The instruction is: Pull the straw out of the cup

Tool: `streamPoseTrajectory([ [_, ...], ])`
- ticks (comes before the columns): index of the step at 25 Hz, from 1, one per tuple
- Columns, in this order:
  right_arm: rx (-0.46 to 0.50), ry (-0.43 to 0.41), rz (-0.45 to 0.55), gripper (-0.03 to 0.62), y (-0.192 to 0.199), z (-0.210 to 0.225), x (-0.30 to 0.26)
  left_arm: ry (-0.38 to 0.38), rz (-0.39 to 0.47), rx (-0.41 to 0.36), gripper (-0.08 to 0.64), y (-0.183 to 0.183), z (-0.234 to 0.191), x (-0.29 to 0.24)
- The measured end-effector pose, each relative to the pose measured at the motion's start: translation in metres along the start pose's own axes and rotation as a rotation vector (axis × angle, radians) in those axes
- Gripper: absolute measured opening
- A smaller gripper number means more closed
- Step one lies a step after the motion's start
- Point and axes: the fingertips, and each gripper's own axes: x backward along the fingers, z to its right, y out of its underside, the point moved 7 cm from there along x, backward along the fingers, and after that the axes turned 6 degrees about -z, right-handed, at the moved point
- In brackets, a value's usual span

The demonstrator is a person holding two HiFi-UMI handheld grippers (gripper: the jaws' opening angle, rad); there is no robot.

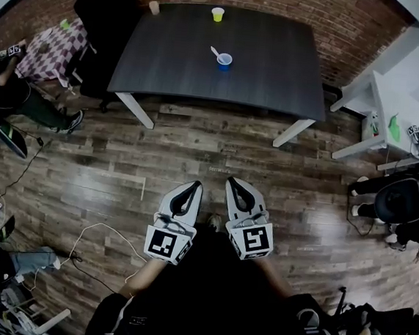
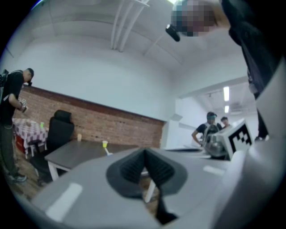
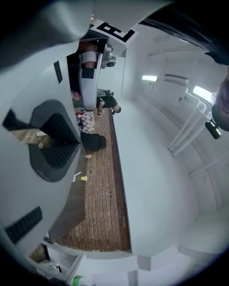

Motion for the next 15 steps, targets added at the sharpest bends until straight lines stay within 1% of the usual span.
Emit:
streamPoseTrajectory([
  [3,-0.005,-0.007,0.002,0.005,0.004,0.006,0.0,-0.009,-0.008,-0.009,0.005,0.005,0.003,-0.001],
  [8,-0.02,-0.006,0.003,0.006,0.006,0.012,-0.012,-0.019,-0.012,0.013,0.005,0.005,-0.005,-0.012],
  [12,-0.018,-0.003,-0.022,0.006,0.008,0.021,-0.034,-0.016,-0.022,0.036,0.005,0.012,-0.022,-0.03],
  [15,-0.011,0.015,-0.029,0.006,0.007,0.033,-0.059,-0.008,-0.008,0.05,0.005,0.009,-0.045,-0.052],
])
